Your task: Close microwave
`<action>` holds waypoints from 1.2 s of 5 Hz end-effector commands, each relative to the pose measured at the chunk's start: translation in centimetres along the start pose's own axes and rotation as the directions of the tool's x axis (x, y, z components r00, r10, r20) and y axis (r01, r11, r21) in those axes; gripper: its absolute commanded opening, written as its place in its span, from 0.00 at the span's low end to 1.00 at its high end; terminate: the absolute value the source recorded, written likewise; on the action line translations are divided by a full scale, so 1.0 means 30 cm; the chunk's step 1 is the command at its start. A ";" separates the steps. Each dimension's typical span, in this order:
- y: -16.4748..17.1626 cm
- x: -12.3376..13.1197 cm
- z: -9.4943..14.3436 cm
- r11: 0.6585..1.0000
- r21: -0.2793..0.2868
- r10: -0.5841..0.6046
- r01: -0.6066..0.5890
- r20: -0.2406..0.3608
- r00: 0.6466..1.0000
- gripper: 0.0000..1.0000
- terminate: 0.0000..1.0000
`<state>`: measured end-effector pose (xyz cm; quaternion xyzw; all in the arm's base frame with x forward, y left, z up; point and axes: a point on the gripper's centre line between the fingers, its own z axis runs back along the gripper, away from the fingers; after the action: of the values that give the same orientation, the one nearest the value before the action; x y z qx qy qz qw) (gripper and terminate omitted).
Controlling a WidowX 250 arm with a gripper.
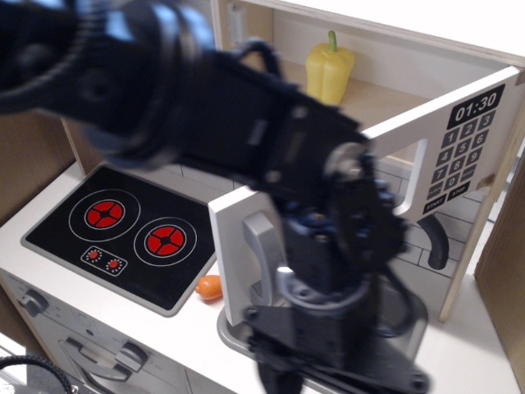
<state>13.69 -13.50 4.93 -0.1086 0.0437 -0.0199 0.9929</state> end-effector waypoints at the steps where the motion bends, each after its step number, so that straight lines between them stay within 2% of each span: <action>1: -0.075 0.161 0.101 0.992 -0.101 0.092 -0.081 0.104 0.990 1.00 0.00; 2: -0.062 0.228 0.133 0.986 -0.112 0.138 -0.121 0.158 0.978 1.00 0.00; 3: -0.002 0.268 0.138 0.984 -0.082 0.174 -0.160 0.196 0.965 1.00 0.00; 5: 0.127 0.262 0.134 0.975 0.046 0.196 -0.217 0.278 0.940 1.00 0.00; 6: 0.203 0.299 0.154 0.966 0.047 0.225 -0.256 0.341 0.913 1.00 0.00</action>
<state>23.49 -7.33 5.71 -0.0557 -0.0971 0.1163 0.9869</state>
